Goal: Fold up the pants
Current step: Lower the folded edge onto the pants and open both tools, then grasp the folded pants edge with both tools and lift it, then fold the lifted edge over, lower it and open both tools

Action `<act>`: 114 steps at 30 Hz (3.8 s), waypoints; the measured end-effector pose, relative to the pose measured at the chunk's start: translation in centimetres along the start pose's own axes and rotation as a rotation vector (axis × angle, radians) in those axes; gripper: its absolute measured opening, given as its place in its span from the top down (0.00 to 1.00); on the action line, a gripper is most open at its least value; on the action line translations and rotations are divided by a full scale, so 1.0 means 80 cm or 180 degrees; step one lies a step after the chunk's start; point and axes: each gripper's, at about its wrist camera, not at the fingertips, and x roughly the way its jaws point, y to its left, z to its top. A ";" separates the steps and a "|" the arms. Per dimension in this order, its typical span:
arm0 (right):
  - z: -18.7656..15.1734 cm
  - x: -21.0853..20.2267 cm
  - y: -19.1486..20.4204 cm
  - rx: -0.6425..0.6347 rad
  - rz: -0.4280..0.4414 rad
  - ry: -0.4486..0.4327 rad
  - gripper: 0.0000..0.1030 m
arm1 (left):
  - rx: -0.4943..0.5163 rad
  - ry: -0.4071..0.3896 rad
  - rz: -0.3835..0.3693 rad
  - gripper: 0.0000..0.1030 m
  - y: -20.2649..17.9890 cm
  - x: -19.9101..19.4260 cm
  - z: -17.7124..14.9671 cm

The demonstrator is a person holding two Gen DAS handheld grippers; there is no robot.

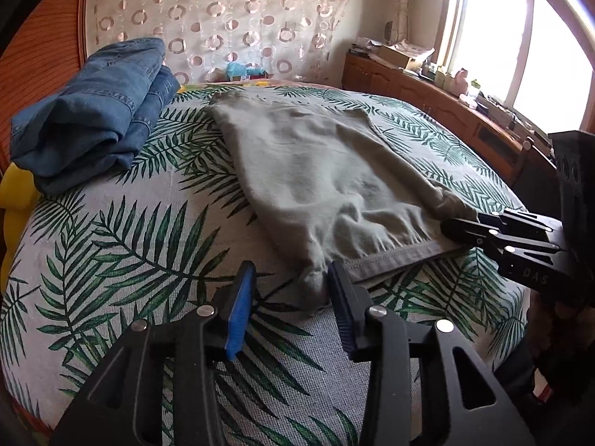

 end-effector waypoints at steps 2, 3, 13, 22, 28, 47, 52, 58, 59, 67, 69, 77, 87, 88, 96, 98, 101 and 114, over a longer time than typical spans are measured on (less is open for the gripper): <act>-0.002 0.000 0.003 -0.0038 -0.0027 -0.0026 0.72 | 0.0012 -0.0013 0.0005 0.59 0.000 0.001 0.000; -0.003 0.000 0.003 -0.0054 -0.0040 -0.0041 0.71 | 0.0009 -0.0015 0.0000 0.59 0.000 0.001 0.001; -0.008 -0.001 0.001 -0.0046 -0.0029 -0.0051 0.67 | -0.0001 0.0053 -0.0047 0.58 0.003 0.002 0.006; 0.000 -0.004 -0.002 -0.0077 -0.0004 0.0068 0.66 | 0.0083 0.0038 -0.0153 0.72 -0.008 0.004 0.006; 0.001 -0.007 -0.004 -0.0087 0.0156 0.0093 0.86 | 0.0058 0.0017 -0.0207 0.87 -0.007 0.004 0.007; 0.006 -0.093 0.001 -0.0083 0.0381 -0.0282 0.90 | 0.0108 -0.0484 -0.0545 0.90 -0.023 -0.089 0.033; 0.009 -0.117 0.005 -0.0128 0.0386 -0.0394 0.90 | 0.0127 -0.0644 -0.0559 0.90 -0.032 -0.110 0.041; 0.010 -0.142 0.005 -0.0164 0.0417 -0.0519 0.90 | 0.0153 -0.0810 -0.0597 0.90 -0.036 -0.138 0.049; 0.010 -0.145 0.005 -0.0166 0.0423 -0.0533 0.90 | 0.0159 -0.0828 -0.0600 0.90 -0.036 -0.142 0.050; 0.011 -0.160 0.007 -0.0235 0.0464 -0.0646 0.90 | 0.0243 -0.0907 -0.0626 0.90 -0.042 -0.158 0.056; 0.010 -0.152 0.005 -0.0245 0.0454 -0.0630 0.90 | 0.0236 -0.0871 -0.0613 0.90 -0.040 -0.150 0.057; 0.015 -0.109 -0.015 -0.0091 0.0419 -0.0457 0.90 | 0.0061 -0.0695 -0.0605 0.90 -0.018 -0.109 0.057; 0.065 -0.068 -0.018 -0.0073 0.0251 -0.0513 0.91 | -0.0015 -0.0738 -0.0486 0.90 -0.010 -0.073 0.091; 0.073 -0.062 -0.020 -0.0050 0.0238 -0.0515 0.91 | -0.0001 -0.0759 -0.0457 0.90 -0.010 -0.070 0.096; 0.094 -0.016 -0.011 -0.0114 0.0050 -0.0367 0.91 | 0.0058 -0.0700 -0.0355 0.89 -0.004 -0.046 0.106; 0.096 -0.008 -0.007 -0.0118 0.0034 -0.0324 0.91 | 0.0056 -0.0637 -0.0347 0.85 -0.002 -0.040 0.104; 0.101 0.002 -0.004 -0.0102 0.0018 -0.0274 0.91 | 0.0035 -0.0589 -0.0280 0.73 0.002 -0.035 0.100; 0.120 0.023 0.003 -0.0118 -0.0012 -0.0233 0.90 | -0.0126 -0.0427 -0.0325 0.26 0.023 -0.025 0.083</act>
